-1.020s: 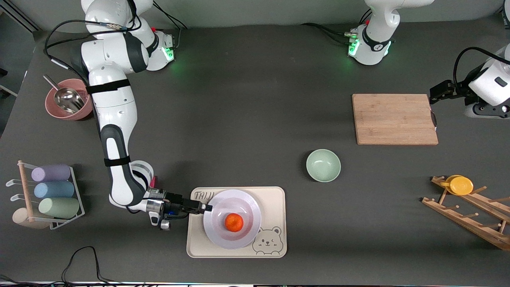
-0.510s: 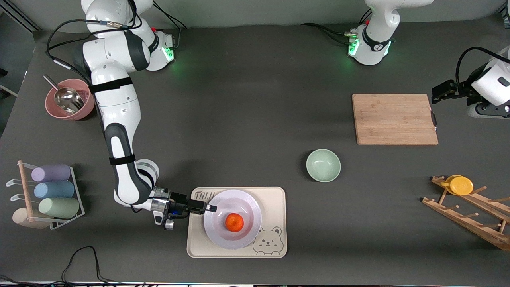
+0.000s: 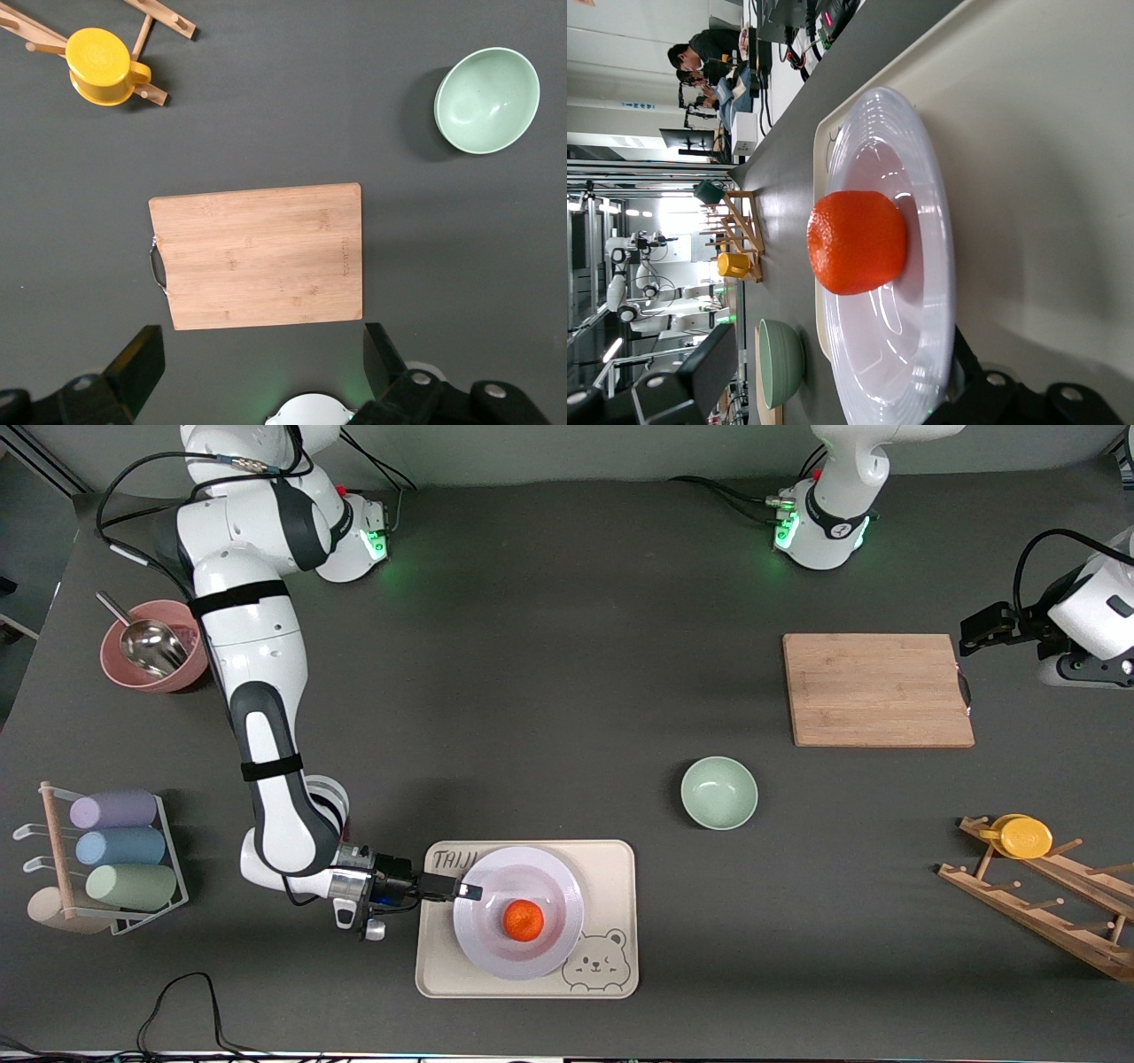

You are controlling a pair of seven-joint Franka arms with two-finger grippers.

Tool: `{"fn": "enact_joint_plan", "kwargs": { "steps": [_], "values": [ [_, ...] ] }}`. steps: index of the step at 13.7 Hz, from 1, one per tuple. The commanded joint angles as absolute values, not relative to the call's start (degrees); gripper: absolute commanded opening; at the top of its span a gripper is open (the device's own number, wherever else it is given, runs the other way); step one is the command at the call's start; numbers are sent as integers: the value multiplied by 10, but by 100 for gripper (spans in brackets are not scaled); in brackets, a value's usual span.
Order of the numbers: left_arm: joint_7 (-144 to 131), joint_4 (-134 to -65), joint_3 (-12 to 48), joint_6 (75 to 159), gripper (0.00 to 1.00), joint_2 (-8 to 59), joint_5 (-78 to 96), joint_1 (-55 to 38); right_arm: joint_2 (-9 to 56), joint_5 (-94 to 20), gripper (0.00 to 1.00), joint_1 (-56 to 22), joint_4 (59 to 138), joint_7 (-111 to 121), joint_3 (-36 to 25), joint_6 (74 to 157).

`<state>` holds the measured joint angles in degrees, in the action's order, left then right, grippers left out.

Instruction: Place orange and plate with both arms

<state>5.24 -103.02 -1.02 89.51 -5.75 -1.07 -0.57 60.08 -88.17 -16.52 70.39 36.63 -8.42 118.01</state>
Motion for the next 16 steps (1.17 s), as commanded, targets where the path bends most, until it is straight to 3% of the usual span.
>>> {"fn": "enact_joint_plan", "kwargs": {
  "steps": [1, 9, 12, 16],
  "values": [
    [76, -1024, -8, 890, 100, -58, 3, 6, 578, -829, 100, -160, 720, 348, -83, 1187],
    [76, -1024, -7, 896, 100, -55, 6, 11, 532, -721, 100, -140, 758, 331, -112, 1177],
    [76, -1024, -5, 896, 100, -55, 4, 7, 458, -607, 100, -130, 793, 217, -112, 1147],
    [75, -1025, -2, 901, 100, -63, -4, 4, 304, -405, 100, -127, 862, 87, -112, 1078]
  ]
}}
